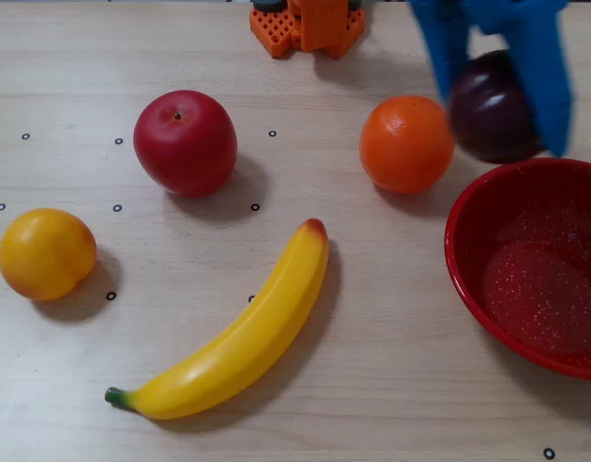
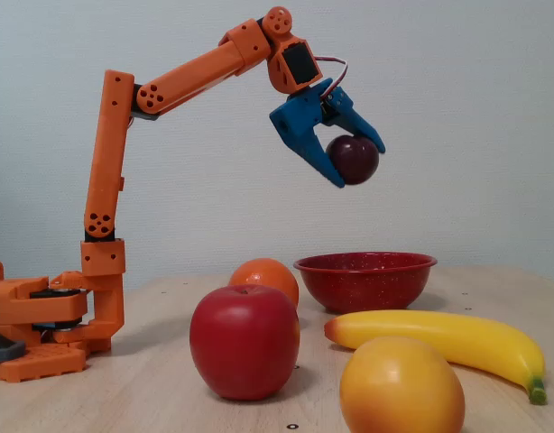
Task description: Put plum in the red bowl.
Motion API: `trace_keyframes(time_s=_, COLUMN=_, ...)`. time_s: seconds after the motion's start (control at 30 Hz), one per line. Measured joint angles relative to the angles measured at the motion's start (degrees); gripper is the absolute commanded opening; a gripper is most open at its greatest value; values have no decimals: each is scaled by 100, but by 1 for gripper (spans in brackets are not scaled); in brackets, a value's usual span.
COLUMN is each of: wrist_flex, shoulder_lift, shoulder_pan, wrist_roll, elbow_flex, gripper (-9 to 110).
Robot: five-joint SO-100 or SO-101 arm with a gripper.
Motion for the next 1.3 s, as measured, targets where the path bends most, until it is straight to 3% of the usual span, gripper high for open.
trace_keyframes(time_s=0.3, wrist_flex=-431, shoulder_lift=-536, shoulder_pan=-721, wrist_roll=229, elbow_flex=167, gripper=0)
trace_keyframes(time_s=1.13, wrist_flex=-1345, shoulder_lift=-2364, shoulder_pan=-747, wrist_roll=79, elbow_flex=97, gripper=1)
trace_keyframes(time_s=1.3, wrist_flex=-1336, shoulder_lift=-2558, shoulder_pan=-747, wrist_roll=-18, elbow_flex=-26, gripper=34)
